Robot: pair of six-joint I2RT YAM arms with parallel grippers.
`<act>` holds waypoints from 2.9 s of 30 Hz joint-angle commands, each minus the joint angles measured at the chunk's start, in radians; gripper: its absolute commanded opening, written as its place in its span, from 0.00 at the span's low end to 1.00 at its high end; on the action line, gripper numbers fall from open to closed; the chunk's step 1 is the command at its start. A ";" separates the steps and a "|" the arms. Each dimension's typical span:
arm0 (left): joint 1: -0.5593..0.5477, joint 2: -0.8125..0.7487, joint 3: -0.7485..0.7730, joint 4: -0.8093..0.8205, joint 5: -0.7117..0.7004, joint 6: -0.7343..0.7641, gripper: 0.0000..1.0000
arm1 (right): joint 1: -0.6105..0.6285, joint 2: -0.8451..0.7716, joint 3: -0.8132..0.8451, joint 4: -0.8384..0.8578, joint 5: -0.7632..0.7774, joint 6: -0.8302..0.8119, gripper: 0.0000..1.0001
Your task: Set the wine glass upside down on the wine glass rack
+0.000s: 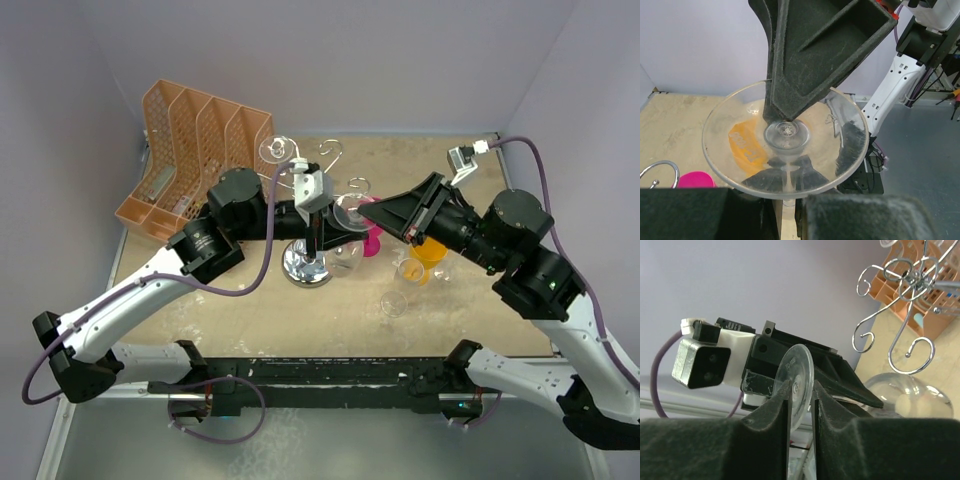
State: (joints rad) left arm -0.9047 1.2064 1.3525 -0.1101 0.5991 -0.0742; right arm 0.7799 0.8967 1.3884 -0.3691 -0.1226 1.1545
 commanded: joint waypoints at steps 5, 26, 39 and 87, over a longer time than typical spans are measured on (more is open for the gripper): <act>-0.003 -0.013 -0.005 0.102 -0.015 0.009 0.14 | 0.003 0.012 0.001 0.003 0.026 0.125 0.00; -0.003 -0.093 -0.049 0.103 -0.205 -0.014 0.48 | 0.004 -0.021 0.150 -0.312 0.429 0.228 0.00; -0.003 -0.241 -0.156 0.073 -0.578 -0.136 0.48 | 0.004 0.005 0.018 -0.085 0.420 0.077 0.00; -0.003 -0.533 -0.278 -0.320 -1.014 -0.278 0.47 | 0.004 0.123 -0.202 0.257 -0.034 -0.003 0.00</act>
State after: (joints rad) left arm -0.9047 0.6765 1.0805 -0.4442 -0.4011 -0.3393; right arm 0.7799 1.0756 1.1824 -0.1745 -0.1047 1.1656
